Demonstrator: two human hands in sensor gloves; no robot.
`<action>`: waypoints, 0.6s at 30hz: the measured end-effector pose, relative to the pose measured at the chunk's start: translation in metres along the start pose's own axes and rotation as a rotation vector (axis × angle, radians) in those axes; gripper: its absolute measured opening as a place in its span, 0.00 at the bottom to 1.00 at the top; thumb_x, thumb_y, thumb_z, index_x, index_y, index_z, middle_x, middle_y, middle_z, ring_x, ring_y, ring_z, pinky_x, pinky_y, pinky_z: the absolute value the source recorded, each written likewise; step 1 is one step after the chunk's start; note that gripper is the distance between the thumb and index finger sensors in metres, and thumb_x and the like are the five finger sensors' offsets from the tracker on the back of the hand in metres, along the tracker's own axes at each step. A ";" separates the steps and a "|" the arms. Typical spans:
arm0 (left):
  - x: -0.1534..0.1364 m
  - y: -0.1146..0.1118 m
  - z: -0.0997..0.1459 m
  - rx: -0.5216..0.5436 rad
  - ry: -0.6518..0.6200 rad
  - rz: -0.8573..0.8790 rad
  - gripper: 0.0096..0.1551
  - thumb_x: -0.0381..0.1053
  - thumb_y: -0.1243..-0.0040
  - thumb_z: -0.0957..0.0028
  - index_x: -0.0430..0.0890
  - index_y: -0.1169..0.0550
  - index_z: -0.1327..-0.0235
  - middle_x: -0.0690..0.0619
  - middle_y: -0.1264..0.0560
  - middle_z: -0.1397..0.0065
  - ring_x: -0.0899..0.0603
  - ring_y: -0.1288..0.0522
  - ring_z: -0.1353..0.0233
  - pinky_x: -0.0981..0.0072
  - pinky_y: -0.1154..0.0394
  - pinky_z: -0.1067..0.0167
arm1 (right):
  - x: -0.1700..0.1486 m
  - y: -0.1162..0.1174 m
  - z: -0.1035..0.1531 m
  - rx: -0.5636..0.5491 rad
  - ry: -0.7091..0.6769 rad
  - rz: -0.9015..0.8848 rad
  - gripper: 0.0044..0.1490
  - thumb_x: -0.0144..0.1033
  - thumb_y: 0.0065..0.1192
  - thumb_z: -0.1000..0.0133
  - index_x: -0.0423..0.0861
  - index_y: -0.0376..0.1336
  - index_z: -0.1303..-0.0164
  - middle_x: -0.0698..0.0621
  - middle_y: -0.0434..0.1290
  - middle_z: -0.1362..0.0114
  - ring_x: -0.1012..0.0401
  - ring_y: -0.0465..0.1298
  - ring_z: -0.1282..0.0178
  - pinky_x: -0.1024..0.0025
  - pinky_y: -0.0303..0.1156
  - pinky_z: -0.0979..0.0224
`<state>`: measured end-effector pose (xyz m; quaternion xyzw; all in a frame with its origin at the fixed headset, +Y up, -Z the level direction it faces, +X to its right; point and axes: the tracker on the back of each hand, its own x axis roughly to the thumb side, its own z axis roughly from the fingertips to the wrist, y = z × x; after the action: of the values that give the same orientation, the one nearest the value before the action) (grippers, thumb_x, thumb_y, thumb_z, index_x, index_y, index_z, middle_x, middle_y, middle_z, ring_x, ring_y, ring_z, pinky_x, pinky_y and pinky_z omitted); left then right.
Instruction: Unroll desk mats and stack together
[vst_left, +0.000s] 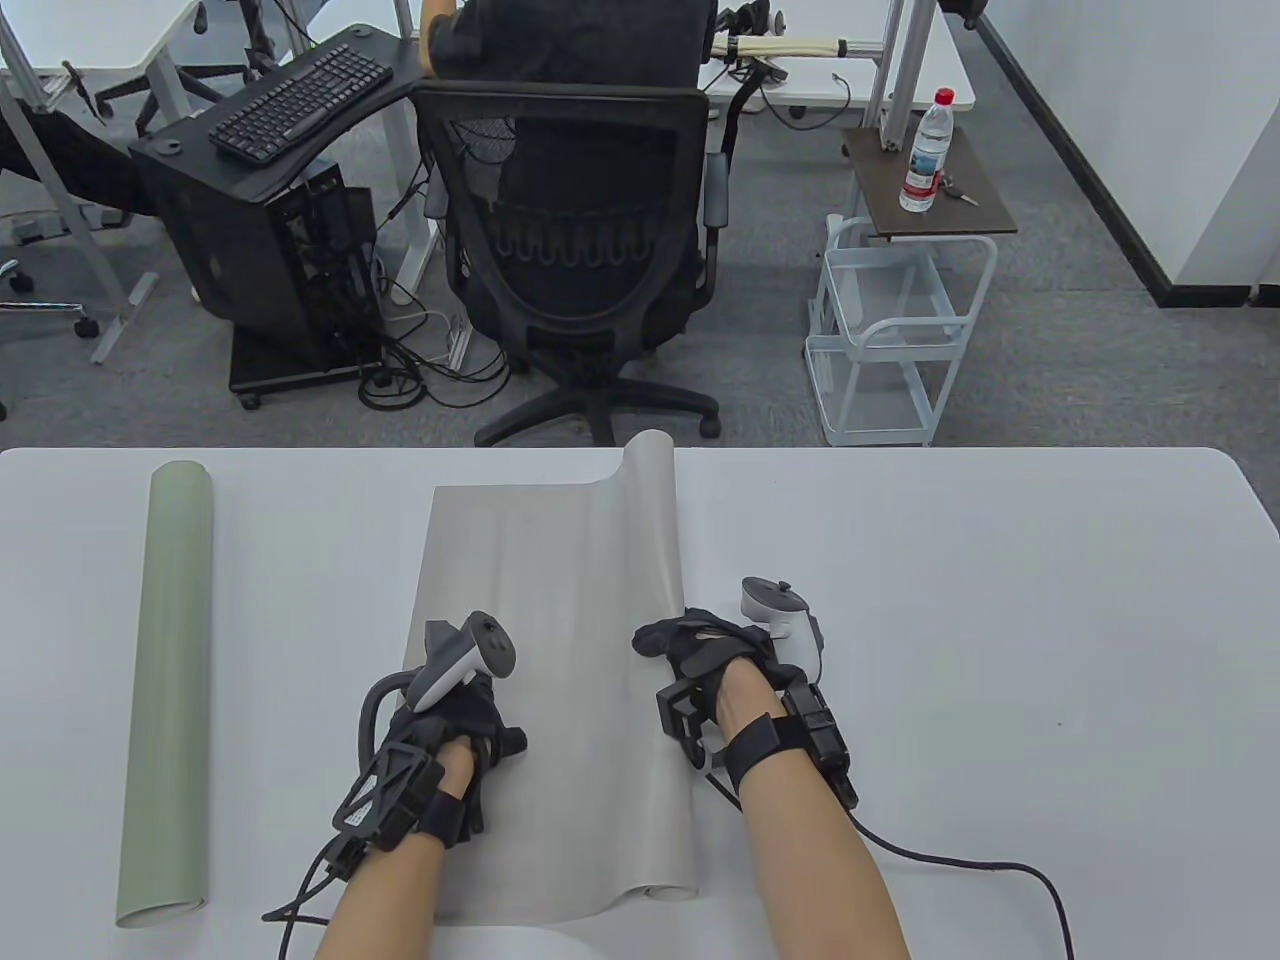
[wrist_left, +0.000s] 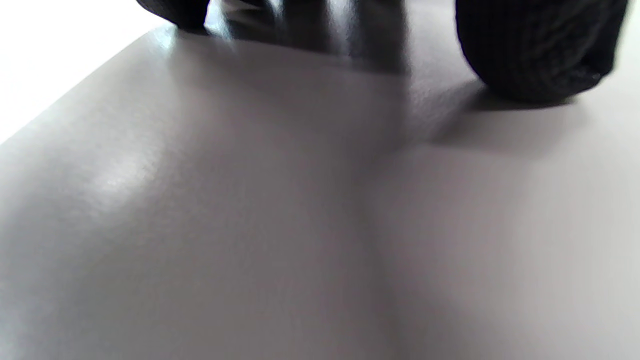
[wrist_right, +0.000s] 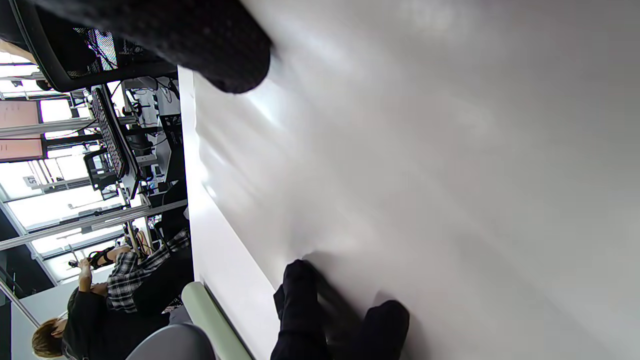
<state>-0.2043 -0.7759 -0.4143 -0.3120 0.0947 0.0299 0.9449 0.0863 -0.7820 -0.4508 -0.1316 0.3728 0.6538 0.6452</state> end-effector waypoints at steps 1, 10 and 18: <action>0.000 0.000 0.000 0.000 0.000 0.000 0.53 0.66 0.37 0.64 0.53 0.48 0.28 0.39 0.55 0.20 0.28 0.51 0.22 0.37 0.41 0.30 | 0.000 -0.002 0.001 0.006 -0.007 -0.012 0.50 0.35 0.63 0.36 0.40 0.31 0.26 0.42 0.63 0.24 0.44 0.79 0.27 0.51 0.80 0.29; 0.001 0.000 0.000 -0.002 0.003 -0.002 0.53 0.66 0.38 0.64 0.53 0.48 0.28 0.39 0.56 0.20 0.28 0.51 0.22 0.37 0.41 0.30 | -0.010 -0.018 0.000 0.079 -0.034 -0.044 0.52 0.45 0.54 0.34 0.45 0.24 0.24 0.45 0.58 0.23 0.51 0.77 0.33 0.54 0.76 0.27; 0.001 0.000 0.000 -0.009 0.010 0.001 0.54 0.66 0.38 0.64 0.53 0.49 0.28 0.39 0.56 0.20 0.28 0.51 0.22 0.37 0.41 0.30 | -0.015 -0.041 0.010 0.065 -0.084 -0.153 0.50 0.47 0.51 0.35 0.36 0.28 0.24 0.43 0.55 0.24 0.48 0.72 0.33 0.52 0.72 0.27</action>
<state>-0.2029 -0.7761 -0.4146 -0.3163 0.0993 0.0291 0.9430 0.1297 -0.7910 -0.4470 -0.1111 0.3552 0.5953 0.7121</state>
